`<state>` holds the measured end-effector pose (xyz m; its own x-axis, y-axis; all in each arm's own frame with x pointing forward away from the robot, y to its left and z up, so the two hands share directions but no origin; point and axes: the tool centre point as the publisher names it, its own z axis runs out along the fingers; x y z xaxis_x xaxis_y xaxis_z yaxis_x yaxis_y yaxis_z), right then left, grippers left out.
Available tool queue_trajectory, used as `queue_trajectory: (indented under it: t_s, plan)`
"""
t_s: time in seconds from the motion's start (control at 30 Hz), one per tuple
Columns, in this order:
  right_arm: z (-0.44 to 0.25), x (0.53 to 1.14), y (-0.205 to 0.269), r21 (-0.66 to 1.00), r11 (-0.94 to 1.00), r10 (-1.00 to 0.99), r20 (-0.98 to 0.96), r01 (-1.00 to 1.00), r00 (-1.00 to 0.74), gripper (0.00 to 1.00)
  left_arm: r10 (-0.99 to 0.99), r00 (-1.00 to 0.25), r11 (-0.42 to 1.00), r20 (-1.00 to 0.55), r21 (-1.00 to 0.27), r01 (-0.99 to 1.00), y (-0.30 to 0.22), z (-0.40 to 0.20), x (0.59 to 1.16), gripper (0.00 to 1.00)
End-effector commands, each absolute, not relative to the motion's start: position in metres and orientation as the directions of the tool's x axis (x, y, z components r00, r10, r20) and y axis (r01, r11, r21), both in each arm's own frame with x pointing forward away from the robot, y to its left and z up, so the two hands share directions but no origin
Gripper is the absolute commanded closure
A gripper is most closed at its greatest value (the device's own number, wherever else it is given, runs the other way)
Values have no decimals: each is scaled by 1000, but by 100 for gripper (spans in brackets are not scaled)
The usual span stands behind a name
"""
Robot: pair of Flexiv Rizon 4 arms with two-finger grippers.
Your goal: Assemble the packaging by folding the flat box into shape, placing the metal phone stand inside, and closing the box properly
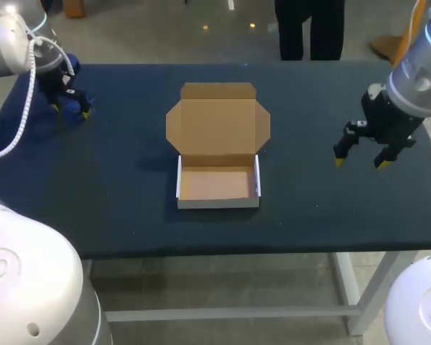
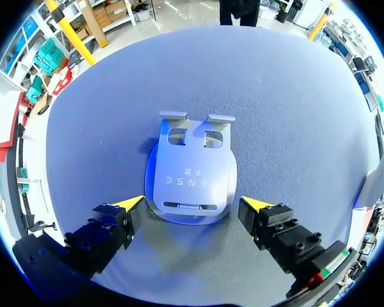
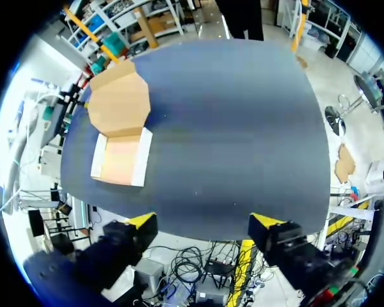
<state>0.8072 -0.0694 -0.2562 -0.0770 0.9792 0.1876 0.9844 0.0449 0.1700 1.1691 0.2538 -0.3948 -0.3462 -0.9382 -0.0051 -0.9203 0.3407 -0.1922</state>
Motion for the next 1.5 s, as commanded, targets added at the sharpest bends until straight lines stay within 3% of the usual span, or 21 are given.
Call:
queue_trajectory:
  t_s: [0.03, 1.17, 1.5]
  plan:
    - [-254, 807, -70, 166, 46, 979, 187, 985, -77, 0, -935, -354, 348, -1, -183, -920, 253, -396, 1175, 0]
    - [-254, 807, -70, 166, 46, 979, 187, 985, -77, 0, -910, -415, 411, -11, -162, -897, 253, -404, 1192, 0]
    - [-254, 807, -70, 166, 46, 979, 187, 985, -77, 0, -904, -427, 424, -19, -159, -891, 253, -404, 1195, 15]
